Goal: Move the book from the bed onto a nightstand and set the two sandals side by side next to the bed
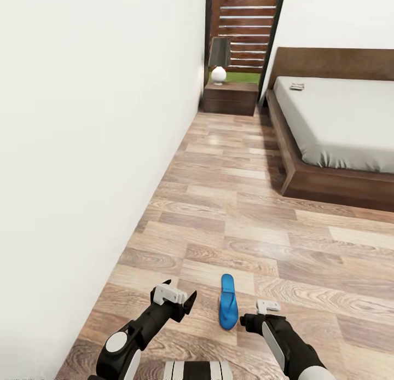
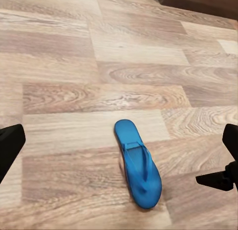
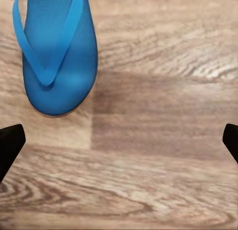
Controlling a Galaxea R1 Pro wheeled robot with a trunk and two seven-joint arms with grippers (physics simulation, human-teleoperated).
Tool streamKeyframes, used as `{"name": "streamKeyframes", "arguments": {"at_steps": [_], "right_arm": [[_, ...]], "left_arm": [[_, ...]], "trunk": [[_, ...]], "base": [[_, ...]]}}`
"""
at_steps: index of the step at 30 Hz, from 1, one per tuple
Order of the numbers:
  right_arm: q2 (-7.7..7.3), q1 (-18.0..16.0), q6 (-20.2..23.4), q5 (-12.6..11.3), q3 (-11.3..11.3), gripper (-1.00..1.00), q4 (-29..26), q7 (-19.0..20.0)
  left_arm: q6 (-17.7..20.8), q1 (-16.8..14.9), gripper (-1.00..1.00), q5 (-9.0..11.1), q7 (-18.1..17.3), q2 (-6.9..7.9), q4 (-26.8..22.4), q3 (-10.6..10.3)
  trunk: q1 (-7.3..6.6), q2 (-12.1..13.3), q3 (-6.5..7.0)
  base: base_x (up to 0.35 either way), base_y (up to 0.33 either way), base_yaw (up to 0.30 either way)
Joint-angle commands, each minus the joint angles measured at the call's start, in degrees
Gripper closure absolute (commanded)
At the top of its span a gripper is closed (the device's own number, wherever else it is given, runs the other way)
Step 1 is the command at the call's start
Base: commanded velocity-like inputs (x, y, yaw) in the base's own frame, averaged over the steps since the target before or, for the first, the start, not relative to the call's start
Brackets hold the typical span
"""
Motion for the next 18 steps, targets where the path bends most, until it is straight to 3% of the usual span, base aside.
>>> {"name": "streamKeyframes", "arguments": {"at_steps": [1, 15, 18], "right_arm": [[0.02, -0.01, 0.25, -0.60, -0.04, -1.00, -0.10, -0.35], [0.30, -0.01, 0.25, -0.60, -0.04, -1.00, -0.10, -0.33], [0.35, -0.01, 0.25, -0.60, -0.04, -1.00, -0.10, -0.34]], "left_arm": [[0.35, -0.02, -1.00, -0.03, -0.24, -0.01, -0.10, 0.06], [0.35, -0.03, -1.00, 0.11, -0.24, 0.15, -0.43, 0.50], [0.34, -0.02, -1.00, 0.28, -0.32, 0.26, -0.58, 0.79]], "trunk": [[0.01, -0.03, -0.27], [0.37, -0.22, -3.37], [0.37, -0.22, -3.37]], "base": [[0.000, 0.000, 0.000], [0.000, 0.000, 0.000], [0.000, 0.000, 0.000]]}}
